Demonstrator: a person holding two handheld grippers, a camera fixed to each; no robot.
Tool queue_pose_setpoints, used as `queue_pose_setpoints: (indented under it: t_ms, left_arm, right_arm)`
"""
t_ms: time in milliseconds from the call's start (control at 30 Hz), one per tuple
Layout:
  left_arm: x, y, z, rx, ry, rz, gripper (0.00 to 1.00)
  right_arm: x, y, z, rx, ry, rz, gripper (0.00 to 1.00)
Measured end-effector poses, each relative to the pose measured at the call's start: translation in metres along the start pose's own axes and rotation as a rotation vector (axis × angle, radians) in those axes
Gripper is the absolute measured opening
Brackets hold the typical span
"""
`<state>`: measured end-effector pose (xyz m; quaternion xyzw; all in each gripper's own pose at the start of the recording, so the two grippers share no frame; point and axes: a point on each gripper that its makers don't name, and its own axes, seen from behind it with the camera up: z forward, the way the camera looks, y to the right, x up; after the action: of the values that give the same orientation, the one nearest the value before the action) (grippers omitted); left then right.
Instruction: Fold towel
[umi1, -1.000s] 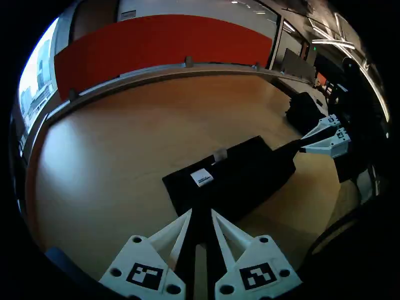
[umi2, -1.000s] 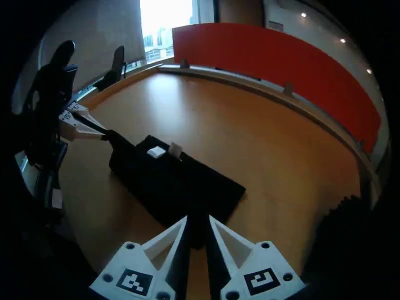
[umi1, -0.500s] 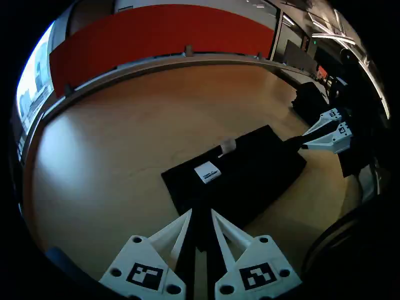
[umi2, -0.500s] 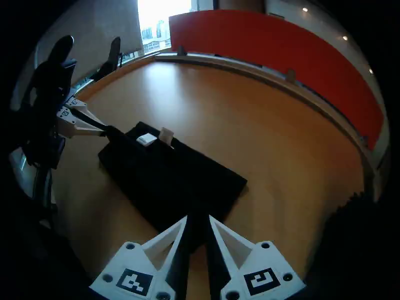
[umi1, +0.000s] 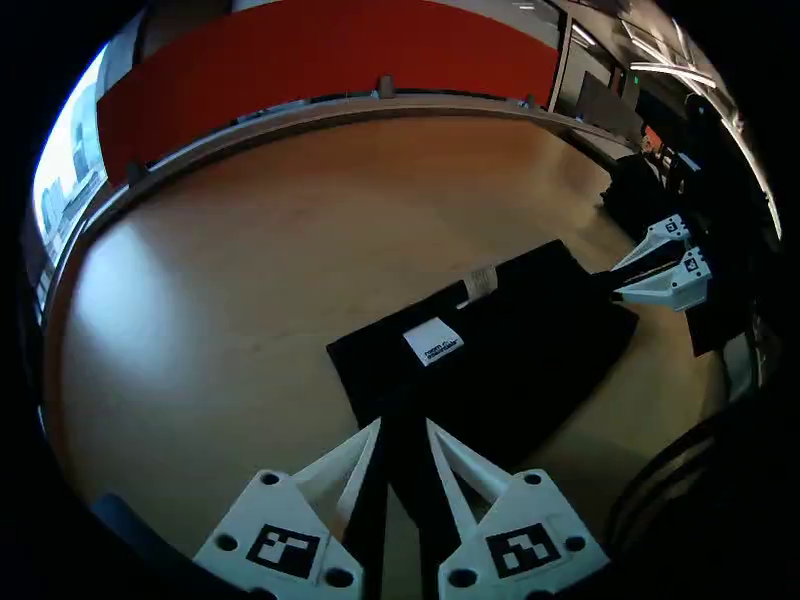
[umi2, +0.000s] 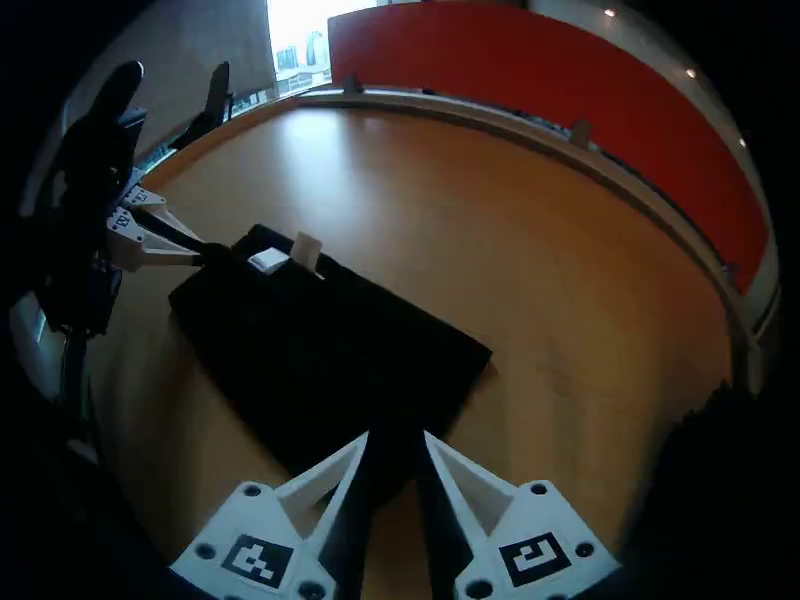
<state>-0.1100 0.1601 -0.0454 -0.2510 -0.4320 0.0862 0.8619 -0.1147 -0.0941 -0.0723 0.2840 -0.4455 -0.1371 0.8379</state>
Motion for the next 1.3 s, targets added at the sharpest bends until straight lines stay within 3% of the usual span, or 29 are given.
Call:
queue_pose_setpoints:
  t_ms: [133,267,400,900,1300]
  left_arm:
    - [0.001,-0.005,0.004,0.021,-0.002,0.021,0.27]
    - [0.003,-0.009,0.004,0.042,0.003,0.042,0.42]
    - [0.004,-0.012,0.004,0.056,0.001,0.065,0.63]
    - [0.011,-0.022,0.007,0.093,-0.003,0.103,0.64]
    - [0.03,-0.035,0.01,0.118,0.013,0.129,0.64]
  right_arm:
    - [-0.002,0.006,0.003,-0.025,-0.004,-0.005,0.42]
    - [-0.002,0.01,0.005,-0.04,-0.004,-0.005,0.62]
    - [-0.001,0.013,0.005,-0.046,0.001,0.0,0.66]
    - [0.007,0.023,0.006,-0.057,0.011,0.004,0.66]
    - [0.024,0.037,0.008,-0.071,0.028,0.0,0.67]
